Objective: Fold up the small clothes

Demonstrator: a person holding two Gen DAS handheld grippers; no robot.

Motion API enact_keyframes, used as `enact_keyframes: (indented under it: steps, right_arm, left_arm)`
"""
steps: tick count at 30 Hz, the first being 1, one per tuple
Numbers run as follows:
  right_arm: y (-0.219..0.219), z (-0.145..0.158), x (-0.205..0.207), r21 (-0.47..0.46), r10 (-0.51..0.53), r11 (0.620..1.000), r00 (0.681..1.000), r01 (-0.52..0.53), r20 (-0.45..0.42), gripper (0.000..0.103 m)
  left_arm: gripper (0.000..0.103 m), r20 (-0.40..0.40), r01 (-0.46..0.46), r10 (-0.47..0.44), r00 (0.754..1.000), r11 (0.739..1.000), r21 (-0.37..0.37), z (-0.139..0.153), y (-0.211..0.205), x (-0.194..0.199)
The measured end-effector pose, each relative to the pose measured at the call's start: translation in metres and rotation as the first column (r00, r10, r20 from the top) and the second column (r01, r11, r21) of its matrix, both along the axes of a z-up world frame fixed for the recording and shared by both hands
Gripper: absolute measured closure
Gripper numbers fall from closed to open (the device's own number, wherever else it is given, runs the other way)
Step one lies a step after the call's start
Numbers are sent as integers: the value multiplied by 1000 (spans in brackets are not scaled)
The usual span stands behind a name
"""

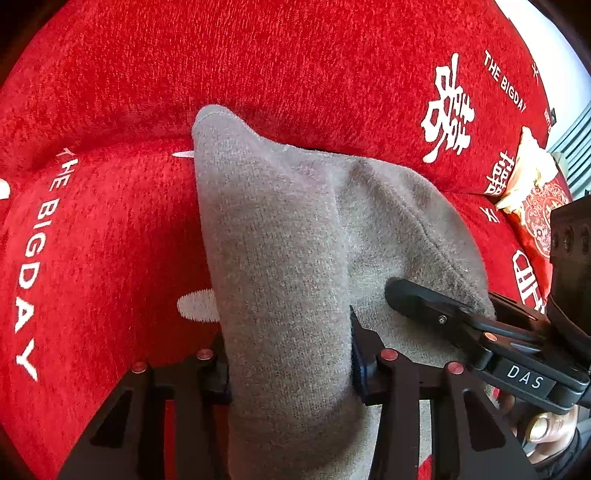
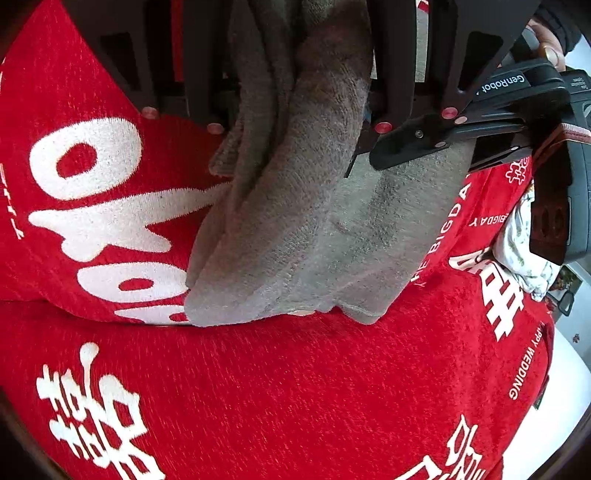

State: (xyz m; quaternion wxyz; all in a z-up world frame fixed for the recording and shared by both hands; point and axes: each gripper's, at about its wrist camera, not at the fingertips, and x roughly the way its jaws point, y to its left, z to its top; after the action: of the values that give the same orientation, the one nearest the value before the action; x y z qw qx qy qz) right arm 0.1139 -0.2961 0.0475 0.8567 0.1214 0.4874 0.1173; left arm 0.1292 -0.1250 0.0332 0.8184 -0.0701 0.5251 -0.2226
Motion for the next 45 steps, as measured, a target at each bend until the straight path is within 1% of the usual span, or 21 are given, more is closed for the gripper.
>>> enact_keyframes:
  steps: [2, 5, 10, 15, 22, 33, 45]
  right_arm:
    - [3, 2, -3, -9, 2, 1000, 1000, -2, -10, 61]
    - [7, 6, -12, -12, 6, 1000, 1000, -6, -7, 61]
    - [19, 13, -26, -30, 15, 999, 1000, -15, 0, 61]
    - [29, 17, -37, -41, 19, 999, 1000, -18, 2, 61]
    - [42, 17, -53, -53, 26, 998, 1000, -26, 0, 61]
    - [60, 12, -68, -68, 44, 997, 999, -44, -4, 61]
    - [73, 15, -92, -73, 59, 996, 998, -58, 9, 61]
  left_arm:
    - [56, -3, 3, -3, 1000, 1000, 13, 2, 1, -4]
    - [57, -7, 1, -1, 1000, 1000, 12, 6, 5, -11]
    - [57, 13, 7, -7, 1000, 999, 40, 14, 11, -28]
    - [57, 16, -1, 0, 1000, 999, 40, 16, 21, -42]
    - [57, 23, -4, 3, 1000, 999, 49, 16, 31, -59]
    - [57, 24, -20, 19, 1000, 998, 53, 9, 50, -79]
    - [57, 47, -25, 22, 999, 998, 60, 12, 60, -107]
